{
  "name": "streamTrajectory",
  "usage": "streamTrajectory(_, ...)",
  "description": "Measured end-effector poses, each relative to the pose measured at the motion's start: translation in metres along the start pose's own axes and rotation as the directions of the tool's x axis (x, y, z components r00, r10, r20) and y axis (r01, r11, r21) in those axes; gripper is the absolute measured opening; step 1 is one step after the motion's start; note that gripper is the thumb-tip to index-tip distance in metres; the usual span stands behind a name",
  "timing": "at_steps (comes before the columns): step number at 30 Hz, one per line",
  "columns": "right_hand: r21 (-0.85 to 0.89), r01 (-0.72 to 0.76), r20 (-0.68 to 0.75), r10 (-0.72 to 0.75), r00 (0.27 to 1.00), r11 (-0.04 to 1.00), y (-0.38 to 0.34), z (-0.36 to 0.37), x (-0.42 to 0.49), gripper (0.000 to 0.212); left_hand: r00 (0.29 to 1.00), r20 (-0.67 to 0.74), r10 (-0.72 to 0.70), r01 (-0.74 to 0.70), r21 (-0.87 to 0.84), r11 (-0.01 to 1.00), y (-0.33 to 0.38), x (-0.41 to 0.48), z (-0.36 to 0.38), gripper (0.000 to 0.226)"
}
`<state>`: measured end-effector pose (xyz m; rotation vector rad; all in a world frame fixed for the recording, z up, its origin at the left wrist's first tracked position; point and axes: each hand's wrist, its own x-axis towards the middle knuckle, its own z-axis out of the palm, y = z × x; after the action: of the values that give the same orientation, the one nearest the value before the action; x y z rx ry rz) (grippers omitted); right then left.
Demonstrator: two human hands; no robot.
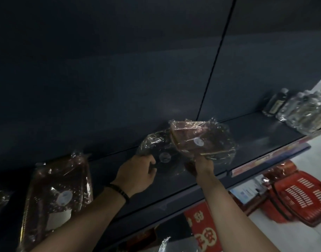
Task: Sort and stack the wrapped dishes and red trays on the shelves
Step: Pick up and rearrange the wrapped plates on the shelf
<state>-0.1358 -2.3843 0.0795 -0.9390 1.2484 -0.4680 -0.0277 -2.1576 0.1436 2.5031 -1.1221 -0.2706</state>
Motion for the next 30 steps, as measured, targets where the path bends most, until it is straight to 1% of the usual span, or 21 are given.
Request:
streamTrajectory(2, 0.045, -0.01, 0.071, 0.007, 0.997, 0.999, -0.007, 0.003, 0.006, 0.009, 1.0, 0.0, -0.01, 0.01, 0.001, 1.0, 0.004, 0.003, 0.005, 0.026)
streamTrajectory(3, 0.033, -0.025, 0.101, 0.022, 0.995, 0.999, -0.009, 0.005, 0.012, 0.01, 1.0, 0.005, -0.015, 0.015, -0.006, 1.0, 0.006, 0.004, 0.007, 0.028)
streamTrajectory(4, 0.028, -0.031, 0.101, 0.028, 0.994, 0.999, -0.011, 0.006, 0.018, 0.019, 1.0, 0.011, -0.02, 0.02, -0.015, 1.0, 0.008, 0.004, 0.009, 0.03)
streamTrajectory(5, 0.0, -0.053, 0.076, 0.053, 0.996, 0.999, -0.011, 0.007, 0.027, 0.034, 1.0, 0.013, -0.025, 0.026, -0.029, 0.999, 0.01, 0.005, 0.01, 0.033)
streamTrajectory(6, -0.02, -0.05, 0.067, 0.051, 0.996, 0.999, -0.011, 0.006, 0.032, 0.041, 1.0, 0.006, -0.03, 0.031, -0.041, 0.999, 0.011, 0.004, 0.011, 0.034)
streamTrajectory(7, -0.033, -0.038, 0.082, 0.041, 0.996, 0.999, -0.011, 0.007, 0.038, 0.04, 0.999, -0.006, -0.034, 0.034, -0.047, 0.998, 0.012, 0.003, 0.011, 0.033)
streamTrajectory(8, -0.009, -0.015, 0.113, 0.016, 0.993, 1.0, -0.015, 0.01, 0.025, 0.034, 0.999, -0.016, -0.041, 0.041, -0.049, 0.998, 0.013, 0.001, 0.011, 0.033)
streamTrajectory(9, 0.032, -0.014, 0.127, 0.01, 0.992, 0.999, -0.019, 0.013, 0.015, 0.033, 0.999, -0.022, -0.049, 0.047, -0.053, 0.997, 0.012, -0.001, 0.011, 0.032)
streamTrajectory(10, 0.031, 0.011, 0.113, -0.014, 0.993, 0.999, -0.023, 0.013, 0.006, 0.033, 0.998, -0.019, -0.055, 0.054, -0.06, 0.997, 0.011, -0.003, 0.012, 0.032)
streamTrajectory(12, -0.124, 0.099, 0.049, -0.094, 0.994, 0.987, -0.02, 0.012, 0.001, 0.031, 0.998, -0.009, -0.067, 0.066, -0.08, 0.995, 0.006, -0.009, 0.012, 0.033)
streamTrajectory(13, -0.223, 0.13, -0.009, -0.136, 0.991, 0.966, -0.021, 0.011, -0.004, 0.03, 0.997, -0.007, -0.073, 0.072, -0.091, 0.993, 0.003, -0.011, 0.012, 0.033)
streamTrajectory(14, -0.284, 0.106, -0.063, -0.129, 0.99, 0.953, -0.022, 0.009, -0.016, 0.03, 0.997, -0.006, -0.079, 0.078, -0.107, 0.991, -0.001, -0.013, 0.011, 0.032)
streamTrajectory(15, -0.28, 0.115, -0.097, -0.148, 0.984, 0.953, -0.02, 0.006, -0.018, 0.03, 0.997, -0.007, -0.083, 0.081, -0.125, 0.989, -0.004, -0.015, 0.01, 0.031)
streamTrajectory(16, -0.211, 0.149, -0.11, -0.175, 0.978, 0.966, -0.015, 0.002, -0.024, 0.031, 0.997, -0.015, -0.082, 0.079, -0.143, 0.987, -0.008, -0.016, 0.008, 0.03)
streamTrajectory(17, -0.283, 0.168, -0.127, -0.21, 0.969, 0.944, -0.008, -0.001, -0.029, 0.032, 0.997, -0.023, -0.079, 0.075, -0.16, 0.984, -0.011, -0.017, 0.007, 0.029)
streamTrajectory(18, -0.334, 0.186, -0.112, -0.234, 0.966, 0.924, -0.004, -0.003, -0.041, 0.035, 0.996, -0.032, -0.078, 0.071, -0.184, 0.98, -0.014, -0.019, 0.004, 0.029)
streamTrajectory(20, -0.403, 0.284, -0.048, -0.33, 0.943, 0.87, 0.008, -0.005, -0.057, 0.038, 0.995, -0.045, -0.09, 0.076, -0.246, 0.966, -0.022, -0.022, 0.001, 0.03)
streamTrajectory(23, -0.4, 0.376, 0.03, -0.399, 0.917, 0.836, 0.026, -0.007, -0.083, 0.029, 0.99, -0.042, -0.132, 0.113, -0.315, 0.942, -0.037, -0.029, -0.005, 0.036)
streamTrajectory(26, -0.437, 0.428, 0.086, -0.437, 0.896, 0.791, 0.041, -0.006, -0.115, 0.025, 0.974, -0.077, -0.212, 0.166, -0.386, 0.907, -0.054, -0.038, -0.013, 0.045)
streamTrajectory(28, -0.453, 0.469, 0.133, -0.462, 0.877, 0.758, 0.053, -0.004, -0.138, 0.028, 0.959, -0.088, -0.268, 0.2, -0.458, 0.866, -0.065, -0.049, -0.02, 0.051)
streamTrajectory(30, -0.472, 0.497, 0.192, -0.465, 0.864, 0.728, 0.069, 0.0, -0.153, 0.032, 0.945, -0.068, -0.319, 0.232, -0.549, 0.803, -0.075, -0.063, -0.026, 0.048)
